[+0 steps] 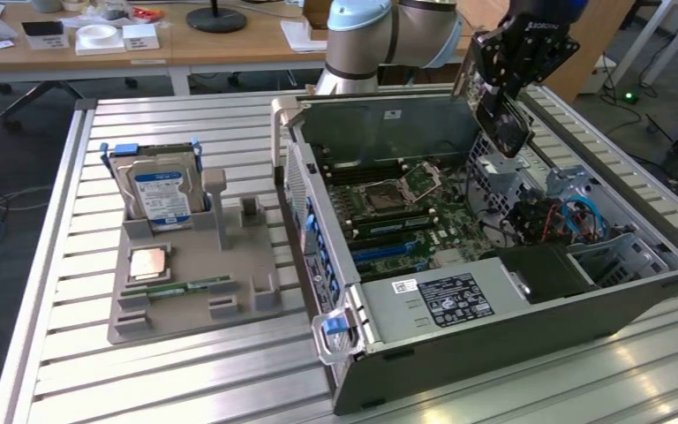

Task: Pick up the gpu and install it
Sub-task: 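Pick up the gpu and move the gpu toward the slot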

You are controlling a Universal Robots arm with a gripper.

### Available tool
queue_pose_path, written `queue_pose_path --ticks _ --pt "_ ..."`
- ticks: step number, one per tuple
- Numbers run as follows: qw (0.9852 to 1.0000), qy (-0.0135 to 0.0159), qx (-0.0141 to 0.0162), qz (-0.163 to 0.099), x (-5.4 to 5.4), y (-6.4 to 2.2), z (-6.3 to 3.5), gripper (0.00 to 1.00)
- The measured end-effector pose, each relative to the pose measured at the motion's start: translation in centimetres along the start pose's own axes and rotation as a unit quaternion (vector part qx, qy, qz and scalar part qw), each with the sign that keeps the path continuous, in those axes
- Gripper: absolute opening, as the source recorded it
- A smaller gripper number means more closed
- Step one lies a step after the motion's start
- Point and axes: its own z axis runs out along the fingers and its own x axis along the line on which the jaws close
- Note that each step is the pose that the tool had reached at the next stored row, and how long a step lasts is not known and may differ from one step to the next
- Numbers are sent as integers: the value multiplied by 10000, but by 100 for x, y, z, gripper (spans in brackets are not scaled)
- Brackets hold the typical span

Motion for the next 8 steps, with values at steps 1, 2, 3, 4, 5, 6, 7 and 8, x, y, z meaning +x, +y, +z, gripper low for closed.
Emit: queue_pose_path --ticks 1,2,3,4,5,6,7,8 --pt "10000 0 1 0 0 0 4 26" --pt "10000 0 1 0 0 0 3 26" --pt "10000 0 1 0 0 0 3 26" --pt "10000 0 1 0 0 0 4 26" --pt "10000 0 1 0 0 0 4 26" --pt "10000 0 1 1 -1 0 4 26" --pt "10000 0 0 0 -8 0 5 26" --pt "10000 0 -1 1 -18 1 6 26"
